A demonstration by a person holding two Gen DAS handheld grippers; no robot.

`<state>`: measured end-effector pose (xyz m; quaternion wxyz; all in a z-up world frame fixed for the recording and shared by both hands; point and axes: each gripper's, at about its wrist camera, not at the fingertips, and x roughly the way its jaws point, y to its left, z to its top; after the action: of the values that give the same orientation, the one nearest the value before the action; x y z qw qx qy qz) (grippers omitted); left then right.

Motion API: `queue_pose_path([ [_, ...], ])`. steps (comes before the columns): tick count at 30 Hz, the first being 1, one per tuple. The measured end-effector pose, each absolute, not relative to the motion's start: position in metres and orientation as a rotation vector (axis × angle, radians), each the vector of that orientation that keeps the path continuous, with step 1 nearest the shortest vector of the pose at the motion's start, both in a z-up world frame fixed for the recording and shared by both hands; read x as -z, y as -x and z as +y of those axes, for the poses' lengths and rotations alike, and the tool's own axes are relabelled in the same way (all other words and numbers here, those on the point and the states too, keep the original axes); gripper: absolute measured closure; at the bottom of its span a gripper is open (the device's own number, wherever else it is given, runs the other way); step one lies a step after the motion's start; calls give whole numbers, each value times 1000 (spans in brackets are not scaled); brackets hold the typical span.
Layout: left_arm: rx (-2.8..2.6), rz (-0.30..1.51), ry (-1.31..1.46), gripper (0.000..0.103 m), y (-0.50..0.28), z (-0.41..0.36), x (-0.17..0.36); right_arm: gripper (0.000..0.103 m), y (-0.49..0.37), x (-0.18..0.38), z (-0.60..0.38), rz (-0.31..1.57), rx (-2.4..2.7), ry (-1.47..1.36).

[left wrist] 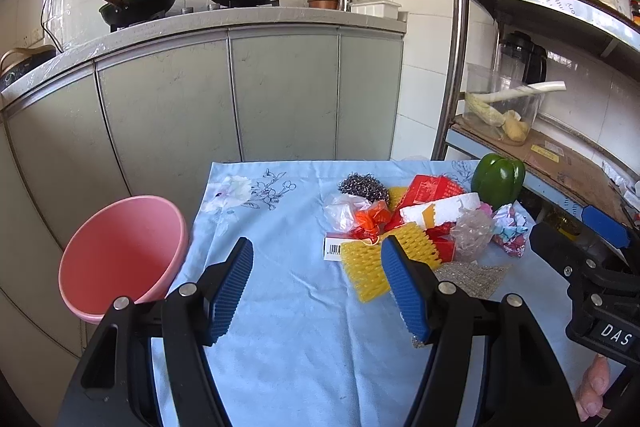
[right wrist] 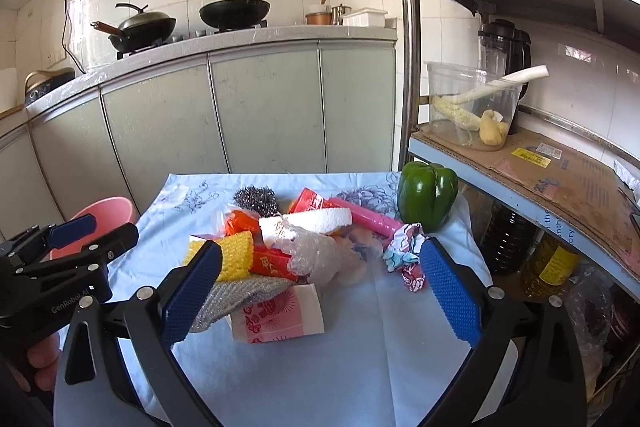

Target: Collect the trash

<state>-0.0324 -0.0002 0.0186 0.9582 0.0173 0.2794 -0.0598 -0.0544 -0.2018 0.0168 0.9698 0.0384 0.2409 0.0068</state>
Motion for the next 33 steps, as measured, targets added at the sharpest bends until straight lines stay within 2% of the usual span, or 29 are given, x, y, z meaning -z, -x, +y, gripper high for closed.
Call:
queue_pose_path([
  [33,141,557,-21,37,34,-2,-16,3,54,-14,-202,495,-12,-81],
])
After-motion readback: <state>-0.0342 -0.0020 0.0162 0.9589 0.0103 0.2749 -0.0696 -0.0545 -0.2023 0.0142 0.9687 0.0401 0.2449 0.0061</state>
